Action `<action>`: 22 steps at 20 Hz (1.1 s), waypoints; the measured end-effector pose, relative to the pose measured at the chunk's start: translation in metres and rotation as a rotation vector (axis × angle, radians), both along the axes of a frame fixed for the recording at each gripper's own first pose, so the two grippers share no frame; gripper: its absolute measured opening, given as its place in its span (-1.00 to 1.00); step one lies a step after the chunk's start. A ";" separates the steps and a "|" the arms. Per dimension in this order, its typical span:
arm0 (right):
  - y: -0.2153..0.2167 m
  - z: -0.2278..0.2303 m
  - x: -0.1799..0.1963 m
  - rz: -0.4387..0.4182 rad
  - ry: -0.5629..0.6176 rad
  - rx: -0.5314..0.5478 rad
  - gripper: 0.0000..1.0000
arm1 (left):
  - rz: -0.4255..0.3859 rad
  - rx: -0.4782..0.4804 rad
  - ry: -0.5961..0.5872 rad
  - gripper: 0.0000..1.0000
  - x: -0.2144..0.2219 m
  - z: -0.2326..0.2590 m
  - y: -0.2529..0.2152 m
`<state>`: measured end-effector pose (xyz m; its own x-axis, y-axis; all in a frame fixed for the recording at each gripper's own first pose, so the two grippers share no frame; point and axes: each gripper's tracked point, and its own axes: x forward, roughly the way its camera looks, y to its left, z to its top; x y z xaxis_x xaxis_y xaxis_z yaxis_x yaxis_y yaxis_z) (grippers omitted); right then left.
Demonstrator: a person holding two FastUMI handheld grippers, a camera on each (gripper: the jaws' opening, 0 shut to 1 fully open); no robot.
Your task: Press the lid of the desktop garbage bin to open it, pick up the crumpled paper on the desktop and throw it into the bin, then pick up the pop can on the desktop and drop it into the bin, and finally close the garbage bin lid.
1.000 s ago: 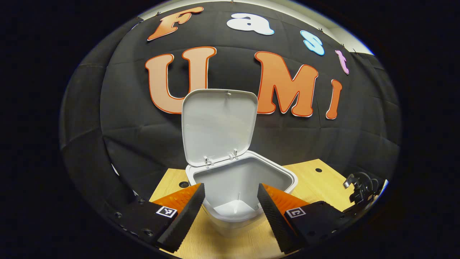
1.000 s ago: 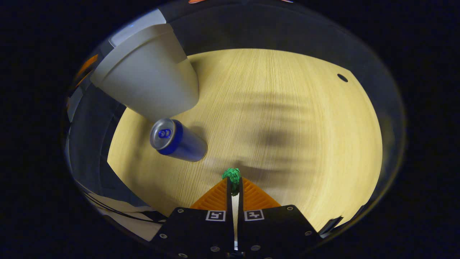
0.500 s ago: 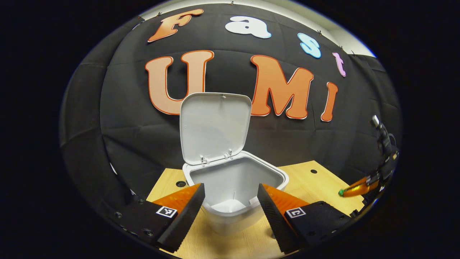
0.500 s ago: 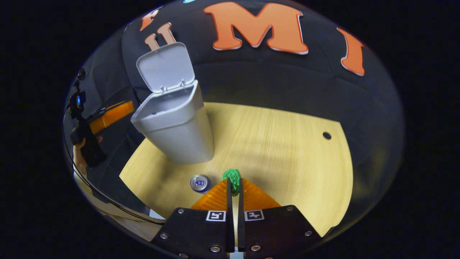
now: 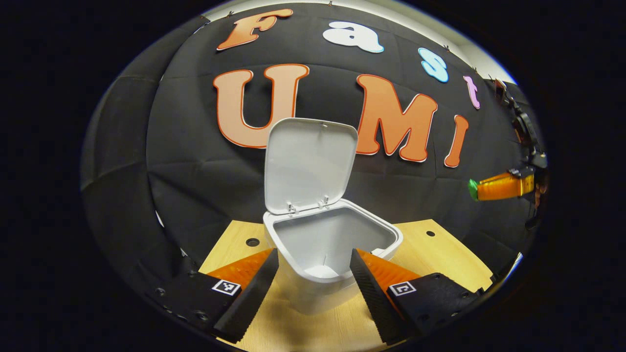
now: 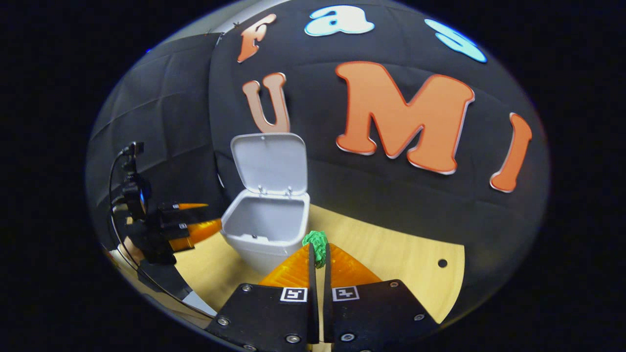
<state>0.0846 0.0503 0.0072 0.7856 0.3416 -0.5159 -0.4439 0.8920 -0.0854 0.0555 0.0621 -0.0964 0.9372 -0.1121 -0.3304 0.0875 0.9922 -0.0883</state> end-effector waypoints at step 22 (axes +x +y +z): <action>0.142 -0.089 0.091 0.115 0.141 0.137 -0.36 | 0.169 0.033 0.045 0.88 -0.032 -0.021 0.103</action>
